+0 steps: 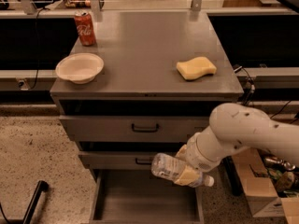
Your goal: Place blue plastic bottle into bottom drawer
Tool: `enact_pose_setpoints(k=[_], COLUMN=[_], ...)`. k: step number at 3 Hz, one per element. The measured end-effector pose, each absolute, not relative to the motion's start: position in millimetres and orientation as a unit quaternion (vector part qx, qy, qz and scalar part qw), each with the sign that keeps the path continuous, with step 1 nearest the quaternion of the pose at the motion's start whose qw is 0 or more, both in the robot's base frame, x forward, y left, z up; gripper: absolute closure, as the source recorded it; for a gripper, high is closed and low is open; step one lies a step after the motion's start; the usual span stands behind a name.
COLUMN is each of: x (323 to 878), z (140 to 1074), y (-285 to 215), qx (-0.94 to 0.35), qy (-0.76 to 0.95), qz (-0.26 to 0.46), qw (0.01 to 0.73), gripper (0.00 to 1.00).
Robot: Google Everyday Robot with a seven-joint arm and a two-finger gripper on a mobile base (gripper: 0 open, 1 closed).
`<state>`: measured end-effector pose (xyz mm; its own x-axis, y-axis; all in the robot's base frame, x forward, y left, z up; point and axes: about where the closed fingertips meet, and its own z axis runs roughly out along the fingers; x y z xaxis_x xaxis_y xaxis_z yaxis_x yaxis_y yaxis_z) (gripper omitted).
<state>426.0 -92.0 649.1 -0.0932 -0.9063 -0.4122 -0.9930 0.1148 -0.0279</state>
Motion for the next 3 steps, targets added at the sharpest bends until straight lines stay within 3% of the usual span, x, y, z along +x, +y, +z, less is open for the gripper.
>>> enact_pose_setpoints(k=[1,3], x=[437,438], z=[644,566], y=[-92,-131], qx=[-0.643,-0.583], qy=[0.733,0.787], qz=[0.110,0.109], qw=[0.192,0.173], gripper=[1.00,1.00])
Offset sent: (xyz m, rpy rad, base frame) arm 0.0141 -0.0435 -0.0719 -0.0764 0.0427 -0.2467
